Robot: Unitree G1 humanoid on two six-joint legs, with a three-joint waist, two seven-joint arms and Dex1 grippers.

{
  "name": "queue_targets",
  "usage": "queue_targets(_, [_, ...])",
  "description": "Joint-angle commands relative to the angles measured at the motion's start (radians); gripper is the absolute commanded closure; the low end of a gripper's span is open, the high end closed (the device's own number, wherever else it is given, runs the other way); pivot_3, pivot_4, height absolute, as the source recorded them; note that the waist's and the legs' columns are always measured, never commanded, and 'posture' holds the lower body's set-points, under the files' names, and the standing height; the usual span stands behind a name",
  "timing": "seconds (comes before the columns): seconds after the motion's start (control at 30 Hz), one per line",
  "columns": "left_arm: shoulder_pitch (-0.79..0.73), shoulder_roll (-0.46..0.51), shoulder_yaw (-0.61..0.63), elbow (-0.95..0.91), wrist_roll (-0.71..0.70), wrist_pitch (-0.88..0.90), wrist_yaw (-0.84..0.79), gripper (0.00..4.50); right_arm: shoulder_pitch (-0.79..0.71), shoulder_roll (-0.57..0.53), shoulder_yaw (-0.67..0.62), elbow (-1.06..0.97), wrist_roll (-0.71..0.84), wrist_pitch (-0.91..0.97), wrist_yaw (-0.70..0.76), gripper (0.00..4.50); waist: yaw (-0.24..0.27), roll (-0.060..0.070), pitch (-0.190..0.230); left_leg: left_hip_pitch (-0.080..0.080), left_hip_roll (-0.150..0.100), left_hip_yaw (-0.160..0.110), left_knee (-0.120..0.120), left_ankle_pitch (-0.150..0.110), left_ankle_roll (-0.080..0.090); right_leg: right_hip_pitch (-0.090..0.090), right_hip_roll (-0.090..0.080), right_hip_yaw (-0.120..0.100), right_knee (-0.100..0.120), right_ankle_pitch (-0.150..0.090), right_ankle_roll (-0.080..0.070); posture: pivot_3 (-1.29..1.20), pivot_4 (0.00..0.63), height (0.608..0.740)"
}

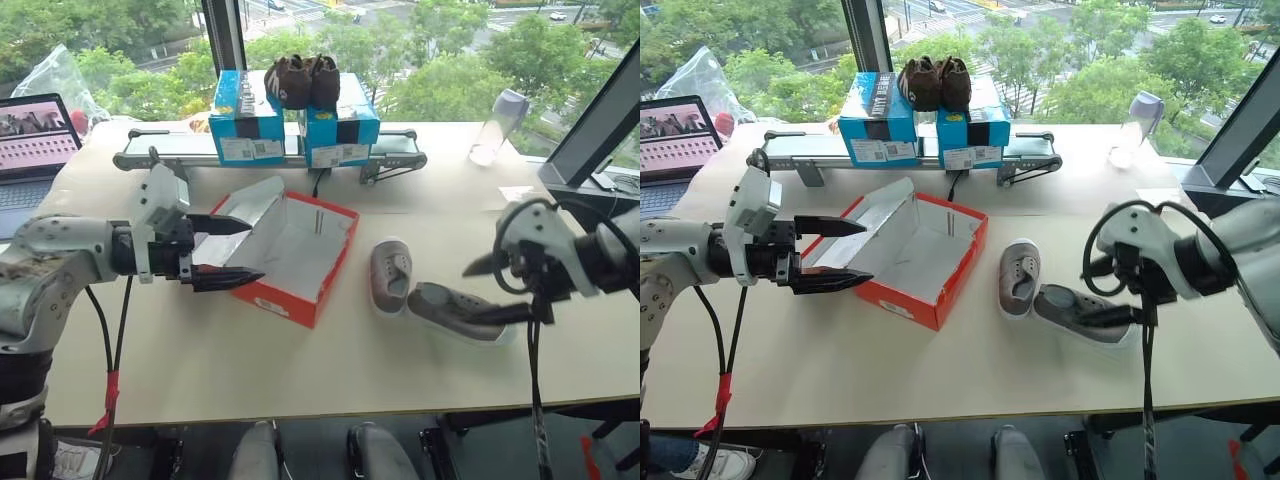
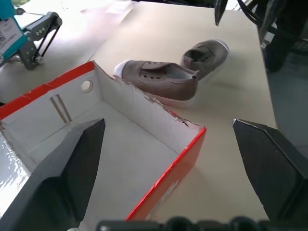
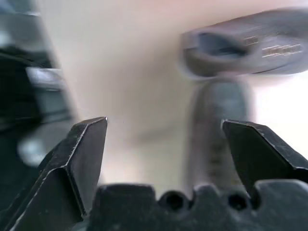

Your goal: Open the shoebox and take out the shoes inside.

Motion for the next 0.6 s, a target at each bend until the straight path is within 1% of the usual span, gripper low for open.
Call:
queue_targets(0.03, [-0.065, -0.008, -0.029, 0.026, 0.010, -0.025, -0.038, 0.00, 0.236, -0.032, -0.146, -0.134, 0.054, 0.107, -0.033, 0.65, 0.005, 0.000, 0.000, 0.000, 0.000, 0.000, 0.000, 0.000, 0.000, 0.000, 0.000, 0.000, 0.000, 0.000, 0.000, 0.00, 0.150, 0.740])
queue_targets(0.07, [-0.081, -0.014, -0.044, 0.042, 0.021, -0.034, -0.049, 0.00, 0.332, -0.033, -0.164, -0.155, 0.032, 0.101, -0.056, 1.04, 0.009, 0.000, 0.000, 0.000, 0.000, 0.000, 0.000, 0.000, 0.000, 0.001, 0.000, 0.000, 0.000, 0.000, 0.000, 0.00, 0.150, 0.740])
queue_targets(0.1, [-0.095, -0.019, -0.055, 0.055, 0.028, -0.039, -0.057, 0.00, 0.409, -0.029, -0.174, -0.160, 0.002, 0.078, -0.088, 1.33, 0.012, -0.001, 0.000, 0.001, -0.001, -0.001, 0.001, 0.000, 0.000, 0.002, 0.000, -0.001, 0.000, 0.000, 0.000, 0.00, 0.150, 0.740])
queue_targets(0.13, [-0.108, -0.024, -0.066, 0.066, 0.034, -0.044, -0.065, 0.00, 0.467, -0.019, -0.170, -0.148, -0.031, 0.053, -0.133, 1.75, 0.013, -0.001, 0.000, 0.002, 0.000, -0.002, 0.002, -0.002, -0.003, 0.004, 0.000, -0.001, 0.000, 0.000, 0.000, 0.00, 0.150, 0.740])
queue_targets(0.17, [-0.122, -0.028, -0.075, 0.075, 0.038, -0.048, -0.071, 0.00, 0.507, -0.011, -0.158, -0.122, -0.066, 0.017, -0.177, 1.99, 0.013, -0.001, 0.000, 0.003, -0.001, -0.002, 0.002, -0.002, -0.004, 0.005, 0.000, -0.001, -0.001, 0.000, 0.001, 0.00, 0.150, 0.740])
queue_targets(0.23, [-0.146, -0.036, -0.088, 0.092, 0.048, -0.054, -0.082, 0.00, 0.524, 0.037, -0.137, -0.044, -0.105, -0.037, -0.260, 2.73, 0.006, -0.002, 0.000, 0.004, -0.001, -0.002, 0.004, -0.003, -0.005, 0.007, -0.001, -0.001, -0.001, 0.001, 0.001, 0.00, 0.150, 0.740])
queue_targets(0.27, [-0.154, -0.038, -0.092, 0.097, 0.052, -0.055, -0.085, 0.00, 0.515, 0.060, -0.133, -0.008, -0.108, -0.051, -0.285, 3.03, 0.001, -0.002, 0.000, 0.004, -0.001, -0.002, 0.004, -0.003, -0.005, 0.007, -0.001, -0.001, -0.003, 0.001, 0.002, 0.00, 0.150, 0.740])
queue_targets(0.3, [-0.161, -0.039, -0.094, 0.103, 0.056, -0.057, -0.090, 0.00, 0.501, 0.083, -0.129, 0.031, -0.109, -0.057, -0.305, 3.44, -0.003, -0.002, 0.000, 0.005, -0.001, -0.003, 0.004, -0.003, -0.005, 0.008, -0.001, -0.001, -0.004, 0.002, 0.003, 0.00, 0.150, 0.740])
queue_targets(0.4, [-0.170, -0.039, -0.094, 0.111, 0.067, -0.062, -0.094, 0.00, 0.478, 0.116, -0.105, 0.179, -0.154, -0.138, -0.357, 4.38, -0.010, -0.002, 0.000, 0.007, -0.002, -0.003, 0.004, -0.003, -0.005, 0.011, -0.001, -0.001, -0.005, 0.002, 0.003, 0.00, 0.150, 0.740])
queue_targets(0.43, [-0.170, -0.037, -0.092, 0.112, 0.070, -0.063, -0.094, 0.00, 0.461, 0.130, -0.102, 0.238, -0.164, -0.155, -0.375, 4.45, -0.011, -0.002, 0.000, 0.007, -0.003, -0.004, 0.004, -0.003, -0.005, 0.011, -0.001, 0.000, -0.005, 0.002, 0.003, 0.00, 0.150, 0.740])
queue_targets(0.53, [-0.163, -0.033, -0.082, 0.105, 0.072, -0.059, -0.091, 0.00, 0.409, 0.158, -0.092, 0.365, -0.171, -0.194, -0.398, 4.45, -0.015, -0.003, 0.000, 0.006, -0.003, -0.004, 0.003, -0.002, -0.004, 0.011, -0.001, 0.000, -0.005, 0.002, 0.004, 0.00, 0.150, 0.740])
queue_targets(0.6, [-0.154, -0.031, -0.076, 0.097, 0.074, -0.056, -0.085, 0.00, 0.361, 0.174, -0.056, 0.448, -0.201, -0.241, -0.414, 4.45, -0.019, -0.003, 0.000, 0.006, -0.003, -0.005, 0.003, -0.001, -0.002, 0.011, 0.000, 0.000, -0.005, 0.002, 0.004, 0.00, 0.150, 0.740])
